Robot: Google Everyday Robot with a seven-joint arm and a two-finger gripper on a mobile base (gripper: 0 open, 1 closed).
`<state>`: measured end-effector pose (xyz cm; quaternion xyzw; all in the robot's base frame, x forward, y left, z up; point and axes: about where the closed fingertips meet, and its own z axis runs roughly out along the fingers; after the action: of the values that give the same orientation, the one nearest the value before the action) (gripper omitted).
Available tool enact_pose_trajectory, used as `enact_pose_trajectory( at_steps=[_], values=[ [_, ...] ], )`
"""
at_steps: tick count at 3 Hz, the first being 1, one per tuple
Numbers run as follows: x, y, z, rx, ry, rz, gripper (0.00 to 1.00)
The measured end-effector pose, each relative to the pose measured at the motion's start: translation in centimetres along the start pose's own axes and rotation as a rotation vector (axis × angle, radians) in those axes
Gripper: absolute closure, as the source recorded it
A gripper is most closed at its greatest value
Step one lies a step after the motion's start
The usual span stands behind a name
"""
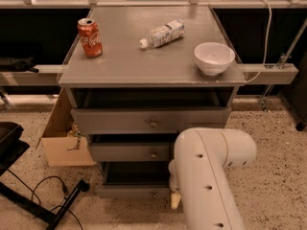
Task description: Open bottom drawer
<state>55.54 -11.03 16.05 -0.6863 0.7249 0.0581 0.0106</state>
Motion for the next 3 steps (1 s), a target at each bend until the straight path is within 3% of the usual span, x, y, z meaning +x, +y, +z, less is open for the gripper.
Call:
enact_pose_trajectory(
  at_steps=[1, 2, 3],
  values=[
    [0.28, 4.66, 1.78, -0.101, 0.008, 0.024, 0.42],
    [0.22, 4.58, 1.27, -0.101, 0.008, 0.024, 0.72],
    [0.23, 4.42, 1.17, -0.101, 0.008, 0.024, 0.96]
  ],
)
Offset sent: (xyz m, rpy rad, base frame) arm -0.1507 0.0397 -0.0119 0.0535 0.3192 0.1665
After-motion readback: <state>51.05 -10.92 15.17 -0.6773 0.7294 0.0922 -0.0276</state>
